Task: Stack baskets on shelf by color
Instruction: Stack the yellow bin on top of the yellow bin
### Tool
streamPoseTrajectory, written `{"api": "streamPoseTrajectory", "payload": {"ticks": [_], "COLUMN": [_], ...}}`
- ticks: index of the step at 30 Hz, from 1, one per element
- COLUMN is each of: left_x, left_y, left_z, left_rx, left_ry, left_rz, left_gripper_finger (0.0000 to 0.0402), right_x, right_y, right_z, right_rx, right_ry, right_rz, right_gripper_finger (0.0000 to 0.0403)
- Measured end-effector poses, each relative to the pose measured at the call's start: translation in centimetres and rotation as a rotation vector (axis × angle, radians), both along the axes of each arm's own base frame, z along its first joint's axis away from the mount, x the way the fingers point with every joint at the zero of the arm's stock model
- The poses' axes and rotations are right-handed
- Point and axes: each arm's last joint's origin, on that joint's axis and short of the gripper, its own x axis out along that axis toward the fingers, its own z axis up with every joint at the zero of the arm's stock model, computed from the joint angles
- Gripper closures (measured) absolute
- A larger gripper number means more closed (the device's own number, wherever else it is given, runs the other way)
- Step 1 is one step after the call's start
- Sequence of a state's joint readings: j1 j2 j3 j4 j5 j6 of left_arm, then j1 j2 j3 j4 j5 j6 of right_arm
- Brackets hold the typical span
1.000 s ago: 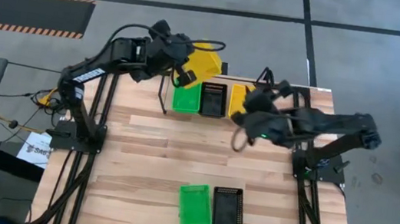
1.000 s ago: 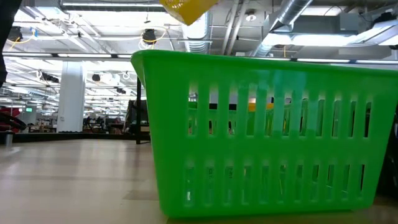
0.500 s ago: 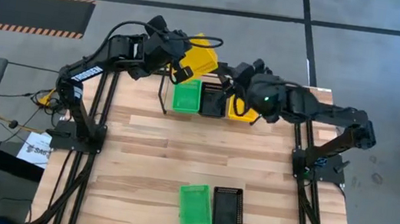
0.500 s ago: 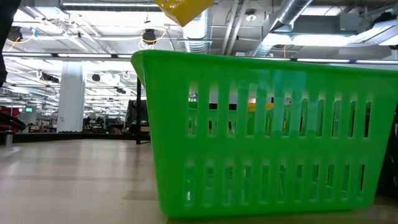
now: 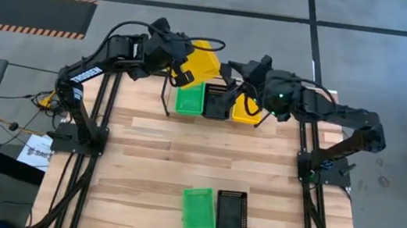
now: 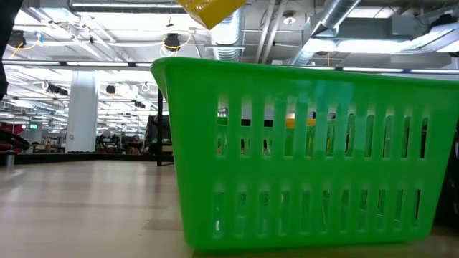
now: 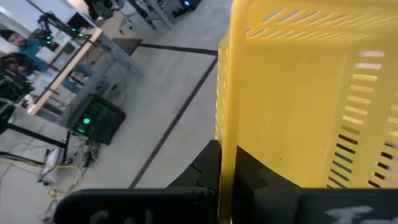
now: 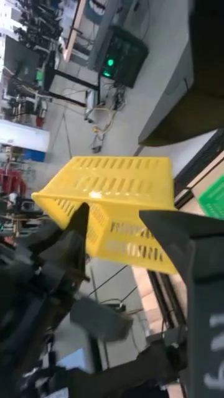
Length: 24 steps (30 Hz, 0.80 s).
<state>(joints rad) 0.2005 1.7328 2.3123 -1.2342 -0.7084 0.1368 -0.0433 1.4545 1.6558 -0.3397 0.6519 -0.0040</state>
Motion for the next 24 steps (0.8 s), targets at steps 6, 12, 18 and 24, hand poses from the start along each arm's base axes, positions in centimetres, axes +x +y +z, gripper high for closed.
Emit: {"api": "streamPoseTrajectory", "payload": {"ticks": [6, 12, 18, 24], "left_x": [0.2, 0.5, 0.8, 1.3], "left_y": [0.0, -0.2, -0.1, 0.1], "left_z": [-0.1, 0.1, -0.7, -1.4], "left_rx": [-0.027, -0.071, -0.083, -0.108], "left_ry": [-0.015, -0.062, -0.013, -0.001], "left_rz": [-0.017, -0.087, -0.058, -0.039], "left_gripper_finger": [0.0401, 0.0402, 0.0401, 0.0401], "right_x": [1.1, 1.9, 2.9, 2.8], "right_y": [-0.8, -1.8, -2.8, -3.0], "right_z": [-0.8, -1.6, -2.7, -3.0], "right_rx": [-0.014, 0.003, -0.009, -0.006], "right_ry": [0.033, 0.054, 0.102, 0.137], "right_rz": [-0.019, 0.021, 0.019, 0.012], "right_gripper_finger": [0.0164, 0.0172, 0.0184, 0.0267]}}
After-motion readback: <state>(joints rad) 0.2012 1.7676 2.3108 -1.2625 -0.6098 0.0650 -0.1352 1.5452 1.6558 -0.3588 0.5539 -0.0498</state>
